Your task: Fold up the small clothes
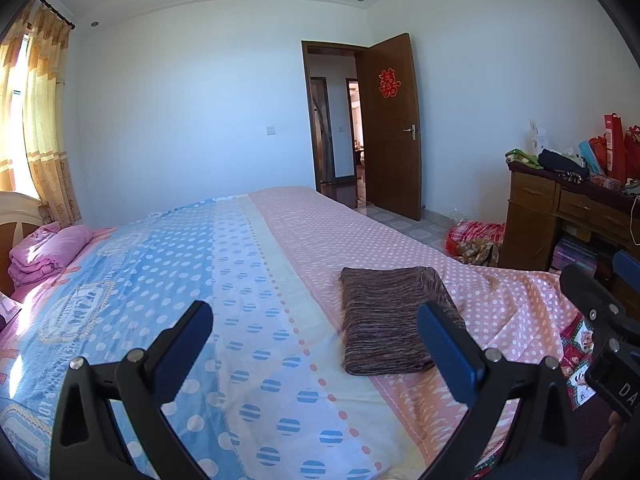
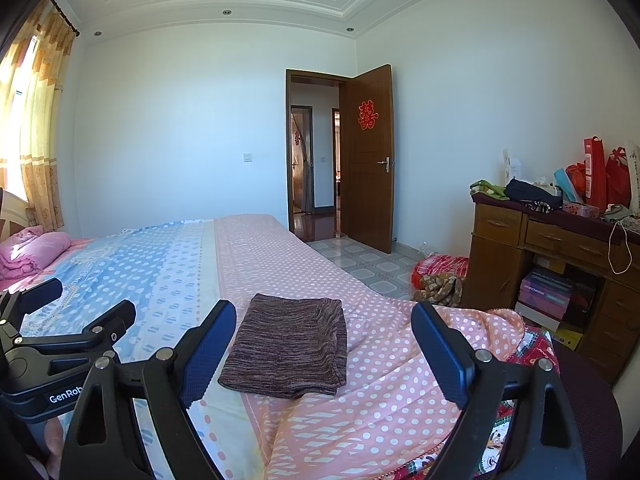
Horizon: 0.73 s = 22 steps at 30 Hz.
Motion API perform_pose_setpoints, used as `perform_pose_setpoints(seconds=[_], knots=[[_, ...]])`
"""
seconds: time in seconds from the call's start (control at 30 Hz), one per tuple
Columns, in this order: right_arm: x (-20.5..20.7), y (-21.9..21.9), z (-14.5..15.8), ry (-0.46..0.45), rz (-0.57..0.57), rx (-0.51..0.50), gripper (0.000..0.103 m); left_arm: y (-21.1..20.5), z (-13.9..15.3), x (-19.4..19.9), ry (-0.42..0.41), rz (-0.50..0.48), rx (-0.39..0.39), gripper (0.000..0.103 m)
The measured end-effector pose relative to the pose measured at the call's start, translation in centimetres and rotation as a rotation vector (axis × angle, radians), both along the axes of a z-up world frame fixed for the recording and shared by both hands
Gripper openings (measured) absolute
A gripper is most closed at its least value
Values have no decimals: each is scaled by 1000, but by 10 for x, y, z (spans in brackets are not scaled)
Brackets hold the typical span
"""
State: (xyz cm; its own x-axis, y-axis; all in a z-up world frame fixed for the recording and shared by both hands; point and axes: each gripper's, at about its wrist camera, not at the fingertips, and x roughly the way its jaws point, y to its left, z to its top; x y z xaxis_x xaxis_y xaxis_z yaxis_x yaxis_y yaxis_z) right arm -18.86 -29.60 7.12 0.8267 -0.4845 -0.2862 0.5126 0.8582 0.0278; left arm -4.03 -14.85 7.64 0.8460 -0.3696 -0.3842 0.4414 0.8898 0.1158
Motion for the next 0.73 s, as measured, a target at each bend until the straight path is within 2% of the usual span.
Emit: perform_pose_setpoints(seconds=[0.2, 0.47, 0.73], knots=[[1, 0, -3, 2, -4, 8, 90, 0, 2, 7, -18, 43, 9, 103], [2, -1, -4, 10, -3, 11, 90, 8, 1, 14, 6, 27, -43, 103], [5, -3, -8, 22, 0, 24, 90, 7, 0, 17, 5, 39, -25, 103]])
